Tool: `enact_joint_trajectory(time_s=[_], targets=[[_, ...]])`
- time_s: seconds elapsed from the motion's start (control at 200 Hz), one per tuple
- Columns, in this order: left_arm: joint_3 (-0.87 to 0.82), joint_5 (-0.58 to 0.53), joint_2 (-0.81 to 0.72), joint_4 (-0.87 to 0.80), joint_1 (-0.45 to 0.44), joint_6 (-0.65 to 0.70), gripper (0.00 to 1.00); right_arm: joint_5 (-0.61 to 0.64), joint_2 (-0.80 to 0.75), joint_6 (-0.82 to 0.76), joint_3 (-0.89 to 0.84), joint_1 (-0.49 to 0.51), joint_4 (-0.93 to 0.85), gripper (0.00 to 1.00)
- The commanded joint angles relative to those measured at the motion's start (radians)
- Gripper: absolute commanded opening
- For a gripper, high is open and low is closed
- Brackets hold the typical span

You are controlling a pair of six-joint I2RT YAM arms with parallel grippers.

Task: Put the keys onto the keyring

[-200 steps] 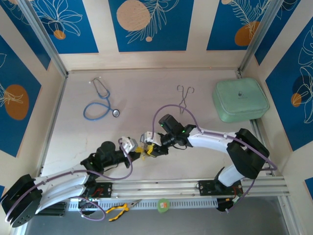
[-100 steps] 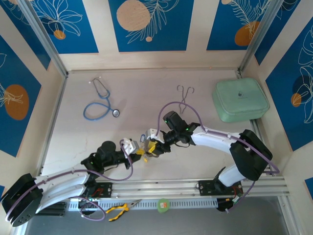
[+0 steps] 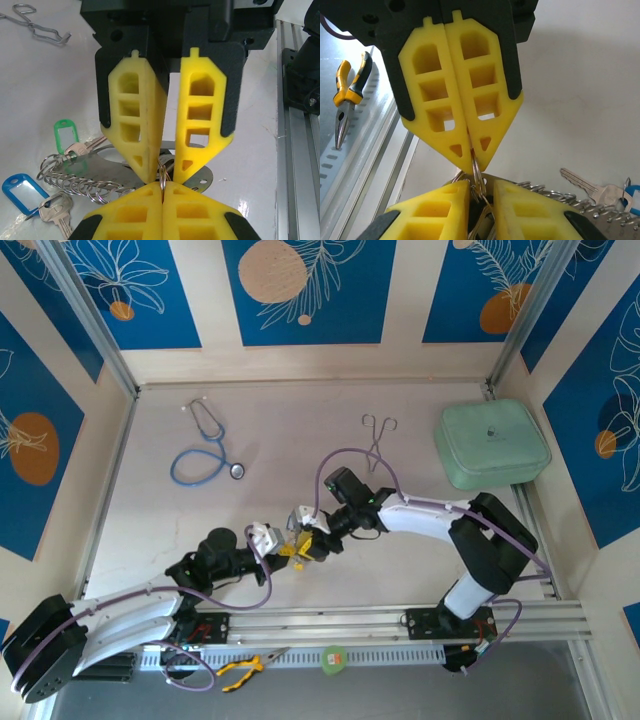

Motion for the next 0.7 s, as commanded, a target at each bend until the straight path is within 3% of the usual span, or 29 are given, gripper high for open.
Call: enact_joint_trajectory(time_s=[0.0,0.11,0.18,0.28,0.515,0.695], targets=[[0.03,0.024,-0.014,0.025,-0.003,0.022,0.0,-0.043,0.02,-0.016,0.034,0.008,0.01,0.12],[0.033,-0.007,-0.033,-0.008,-0.003,0.024,0.0,-0.024,0.014,-0.03,0.048,0.009,-0.025,0.0],[0.045,-0.031,-0.049,-0.063,-0.004,0.033,0.19,0.015,0.01,-0.06,0.075,0.019,-0.099,0.0],[0.075,-0.038,-0.064,-0.148,-0.004,0.065,0.23,0.077,0.015,-0.127,0.122,0.047,-0.221,0.0],[0.119,-0.012,-0.036,-0.211,-0.004,0.091,0.22,0.156,0.017,-0.199,0.213,0.081,-0.368,0.0],[0.125,0.026,-0.005,-0.187,-0.004,0.093,0.07,0.089,0.001,-0.179,0.236,0.081,-0.341,0.0]])
